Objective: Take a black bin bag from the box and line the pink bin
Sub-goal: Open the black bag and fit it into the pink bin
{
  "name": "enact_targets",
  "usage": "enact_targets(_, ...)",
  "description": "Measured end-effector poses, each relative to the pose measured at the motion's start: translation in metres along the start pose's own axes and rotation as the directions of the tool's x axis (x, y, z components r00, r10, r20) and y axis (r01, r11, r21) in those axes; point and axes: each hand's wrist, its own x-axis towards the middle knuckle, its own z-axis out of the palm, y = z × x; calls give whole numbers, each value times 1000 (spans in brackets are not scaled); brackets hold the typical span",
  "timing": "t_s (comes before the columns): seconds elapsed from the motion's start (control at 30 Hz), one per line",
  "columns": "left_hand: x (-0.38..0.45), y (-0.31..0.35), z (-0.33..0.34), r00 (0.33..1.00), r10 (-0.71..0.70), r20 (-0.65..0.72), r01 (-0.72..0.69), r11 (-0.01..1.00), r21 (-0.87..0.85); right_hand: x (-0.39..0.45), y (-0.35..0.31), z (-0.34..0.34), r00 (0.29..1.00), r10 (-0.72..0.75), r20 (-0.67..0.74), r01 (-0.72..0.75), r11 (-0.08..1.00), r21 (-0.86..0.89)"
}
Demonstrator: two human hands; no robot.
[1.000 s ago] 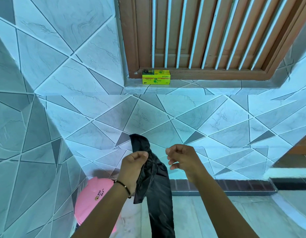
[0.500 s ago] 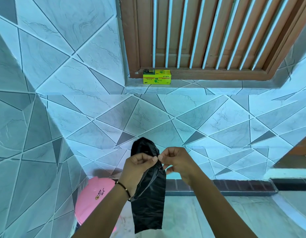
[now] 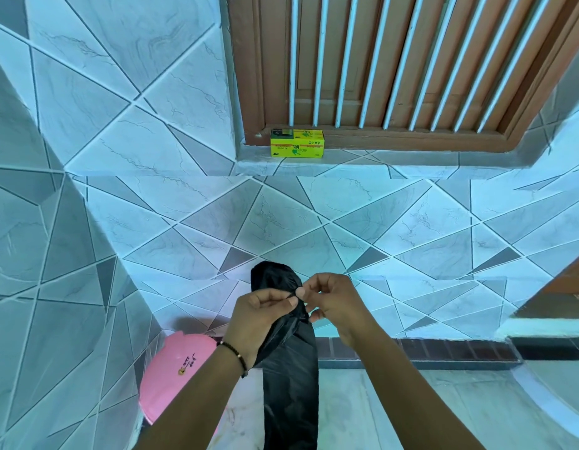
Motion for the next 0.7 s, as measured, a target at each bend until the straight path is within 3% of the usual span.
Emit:
enact_targets(0.2,1,4,-6,991,-136,1,131,955,-268,-2,4,-8,998,62,23,-63,997,41)
enact_targets(0.33,3,0,-9,991,-135,14,135,976,-169,-4,1,-4,990,47,133,-49,999,9)
enact_targets(0.47,3,-4,-5,996,-70,-46,67,995,-73,-4,2,2,996,8,87,-5,999,-37)
enact_targets(0.6,3,-4,-4,994,4,-114,-5,1000,-15,-6,2,-2,990,36,135,-41,998,37)
enact_targets(0.7,2,-5,-3,997,35,-71,-31,998,50,-8,1,-1,979,69,191,-90,990,105)
